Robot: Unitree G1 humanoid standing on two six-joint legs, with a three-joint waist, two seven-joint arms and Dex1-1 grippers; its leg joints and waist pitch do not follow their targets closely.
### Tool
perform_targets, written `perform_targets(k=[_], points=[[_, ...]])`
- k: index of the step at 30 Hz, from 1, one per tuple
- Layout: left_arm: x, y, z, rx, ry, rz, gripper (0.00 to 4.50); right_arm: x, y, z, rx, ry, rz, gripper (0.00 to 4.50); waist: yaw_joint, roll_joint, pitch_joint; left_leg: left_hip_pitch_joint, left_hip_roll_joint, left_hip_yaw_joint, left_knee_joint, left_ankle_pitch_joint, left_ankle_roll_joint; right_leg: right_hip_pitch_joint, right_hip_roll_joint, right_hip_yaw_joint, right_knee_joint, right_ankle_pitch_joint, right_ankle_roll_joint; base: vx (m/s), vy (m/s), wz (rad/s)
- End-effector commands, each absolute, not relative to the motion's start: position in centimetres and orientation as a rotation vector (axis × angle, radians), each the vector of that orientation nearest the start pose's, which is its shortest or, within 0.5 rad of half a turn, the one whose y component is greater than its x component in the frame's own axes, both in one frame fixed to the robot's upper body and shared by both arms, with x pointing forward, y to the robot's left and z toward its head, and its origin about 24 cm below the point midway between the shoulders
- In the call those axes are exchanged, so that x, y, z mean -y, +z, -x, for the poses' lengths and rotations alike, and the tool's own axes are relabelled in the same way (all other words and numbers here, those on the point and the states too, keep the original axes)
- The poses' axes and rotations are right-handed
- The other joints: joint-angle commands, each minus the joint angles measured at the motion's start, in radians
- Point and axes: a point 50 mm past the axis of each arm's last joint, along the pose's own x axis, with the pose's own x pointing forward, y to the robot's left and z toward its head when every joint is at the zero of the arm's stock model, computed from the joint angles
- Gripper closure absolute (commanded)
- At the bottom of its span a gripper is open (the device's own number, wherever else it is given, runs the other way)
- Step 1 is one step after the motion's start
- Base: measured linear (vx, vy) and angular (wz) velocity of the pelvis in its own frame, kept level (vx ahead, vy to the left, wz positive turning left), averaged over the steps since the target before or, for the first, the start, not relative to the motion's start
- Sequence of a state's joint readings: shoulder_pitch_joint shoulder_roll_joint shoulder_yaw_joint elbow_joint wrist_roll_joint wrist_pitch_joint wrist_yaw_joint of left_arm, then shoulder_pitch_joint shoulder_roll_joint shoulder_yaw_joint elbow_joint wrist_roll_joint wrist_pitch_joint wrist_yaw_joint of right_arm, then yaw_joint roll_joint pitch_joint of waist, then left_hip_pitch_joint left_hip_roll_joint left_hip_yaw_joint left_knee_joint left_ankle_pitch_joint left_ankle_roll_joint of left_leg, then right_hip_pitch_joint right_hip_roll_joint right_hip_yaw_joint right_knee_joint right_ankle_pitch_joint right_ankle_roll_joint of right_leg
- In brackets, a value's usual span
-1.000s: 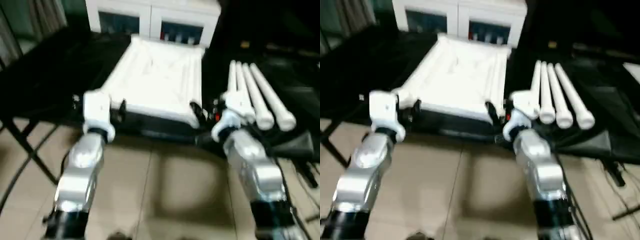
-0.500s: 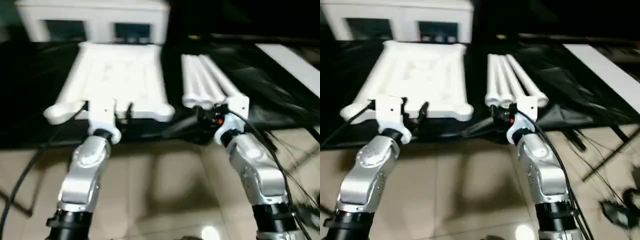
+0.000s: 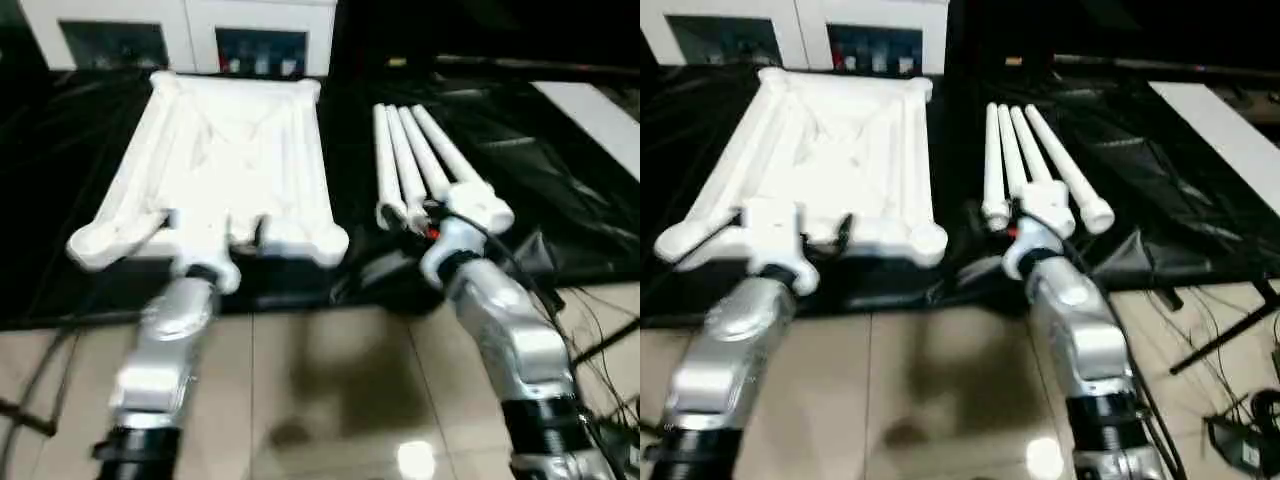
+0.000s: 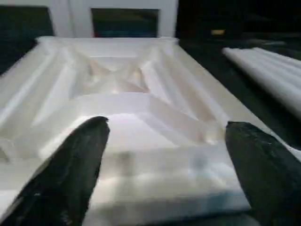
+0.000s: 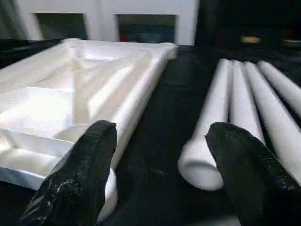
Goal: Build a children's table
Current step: Move to table
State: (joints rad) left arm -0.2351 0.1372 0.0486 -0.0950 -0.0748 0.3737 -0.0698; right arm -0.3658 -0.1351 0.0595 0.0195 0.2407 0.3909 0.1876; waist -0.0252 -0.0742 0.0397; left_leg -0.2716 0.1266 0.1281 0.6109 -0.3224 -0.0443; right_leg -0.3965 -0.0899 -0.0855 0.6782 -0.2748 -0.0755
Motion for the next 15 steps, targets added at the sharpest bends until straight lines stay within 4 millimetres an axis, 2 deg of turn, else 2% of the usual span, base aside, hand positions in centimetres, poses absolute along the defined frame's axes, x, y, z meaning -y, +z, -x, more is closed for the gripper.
perform_targets(k=[1,2,3,4,5,6,7,8,9,10,11,12,13,14,15], points=[[-15.7,9.7,-29.5,-0.036,-0.097,-0.046,0.01,12.5,9.9,-31.1,-0.086,0.383,-0.018,1.10,0.033,-0.032,-0.075,-0.124,-0.054,-0.020,0.051,0.283,0.411,0.186,-0.102,0.121,-0.092,0.285,-0.009,0.121,-0.015,0.27],[-15.8,9.7,-29.5,-0.034,-0.094,-0.050,0.01,12.4,9.9,-31.1,-0.087,0.390,-0.001,1.10,0.061,-0.021,-0.077,-0.160,-0.026,-0.028,0.112,0.134,0.358,0.217,-0.208,0.173,-0.126,0.347,-0.090,0.121,-0.015,0.27],[-15.9,9.8,-29.5,-0.032,-0.093,-0.049,0.01,12.2,9.9,-31.0,-0.079,0.391,-0.024,1.10,0.063,-0.019,-0.064,-0.215,0.032,-0.051,0.155,0.062,0.254,0.234,-0.251,0.136,-0.124,0.491,-0.189,0.131,0.008,0.63],[-15.9,9.8,-29.5,-0.032,-0.093,-0.048,0.01,12.2,9.9,-31.0,-0.077,0.388,-0.039,1.10,0.061,-0.004,-0.061,-0.210,0.050,-0.052,0.114,0.133,0.190,0.218,-0.206,0.047,-0.133,0.489,-0.197,0.115,-0.013,0.56],[-16.0,9.8,-29.5,-0.032,-0.093,-0.048,0.01,12.2,9.9,-31.0,-0.078,0.387,-0.041,1.10,0.060,0.040,-0.051,-0.183,0.052,-0.044,0.038,0.262,0.218,0.212,-0.140,-0.050,-0.160,0.290,-0.160,0.115,-0.013,0.56],[-16.0,9.9,-29.5,-0.030,-0.098,-0.048,0.01,12.4,9.8,-31.0,-0.090,0.372,-0.085,1.10,0.034,0.077,-0.049,-0.092,0.086,-0.040,-0.023,0.250,0.159,0.164,-0.060,-0.043,-0.138,0.136,-0.123,0.118,0.033,0.39],[-15.9,9.9,-29.5,-0.031,-0.104,-0.048,0.01,12.5,9.8,-31.1,-0.093,0.357,-0.086,1.10,-0.008,0.106,-0.042,-0.004,0.178,-0.130,-0.083,0.031,0.234,0.073,0.028,-0.064,0.015,-0.111,-0.048,0.135,0.035,0.12],[-15.9,9.9,-29.5,-0.032,-0.109,-0.049,0.01,12.6,9.8,-31.1,-0.096,0.354,-0.087,1.10,0.003,0.089,-0.058,0.051,0.199,-0.152,-0.061,0.078,0.367,-0.003,0.017,-0.022,0.056,-0.130,0.008,0.135,0.035,0.12],[-15.9,9.9,-29.4,-0.032,-0.110,-0.049,0.01,12.6,9.8,-31.1,-0.096,0.354,-0.086,1.10,0.001,0.082,-0.069,0.063,0.203,-0.157,-0.049,0.164,0.415,-0.028,0.010,-0.008,0.065,-0.107,0.042,0.125,-0.003,0.09],[-15.8,9.9,-29.4,-0.031,-0.125,-0.045,0.01,12.7,9.7,-31.1,-0.097,0.352,-0.073,1.10,0.009,0.075,-0.064,0.051,0.189,-0.137,-0.043,0.304,0.464,-0.058,0.002,0.010,0.077,-0.053,0.102,0.091,0.006,0.11],[-15.6,9.9,-29.4,-0.032,-0.135,-0.043,0.01,12.8,9.7,-31.1,-0.097,0.352,-0.072,1.10,0.021,0.070,-0.050,0.007,0.155,-0.082,-0.068,0.310,0.467,-0.050,0.007,0.010,0.070,0.022,0.127,0.091,0.006,0.11],[-15.4,9.9,-29.4,-0.034,-0.156,-0.041,0.01,12.9,9.6,-31.0,-0.097,0.350,-0.069,1.10,0.019,0.049,-0.049,-0.009,0.141,-0.064,-0.073,0.261,0.451,-0.037,-0.001,0.024,0.034,0.075,0.107,0.000,0.000,0.00],[-15.3,9.9,-29.3,-0.034,-0.166,-0.040,0.01,12.9,9.6,-31.0,-0.096,0.351,-0.068,1.10,0.025,0.006,-0.049,-0.038,0.072,-0.010,-0.053,0.056,0.347,0.007,-0.031,0.066,-0.076,0.136,0.048,0.019,-0.076,0.11],[-14.9,9.9,-29.2,-0.036,-0.191,-0.040,0.01,13.1,9.6,-30.9,-0.095,0.347,-0.064,1.10,0.065,-0.013,-0.037,-0.067,0.010,0.033,0.016,-0.124,0.218,0.054,-0.106,0.154,-0.176,-0.257,-0.006,0.019,-0.076,0.11],[-14.9,9.9,-29.2,-0.036,-0.193,-0.040,0.01,13.1,9.6,-30.9,-0.096,0.346,-0.064,1.10,0.073,-0.014,-0.042,-0.084,0.023,0.013,0.036,-0.073,0.173,0.088,-0.145,0.186,-0.186,-0.356,-0.051,0.034,-0.083,0.14]])
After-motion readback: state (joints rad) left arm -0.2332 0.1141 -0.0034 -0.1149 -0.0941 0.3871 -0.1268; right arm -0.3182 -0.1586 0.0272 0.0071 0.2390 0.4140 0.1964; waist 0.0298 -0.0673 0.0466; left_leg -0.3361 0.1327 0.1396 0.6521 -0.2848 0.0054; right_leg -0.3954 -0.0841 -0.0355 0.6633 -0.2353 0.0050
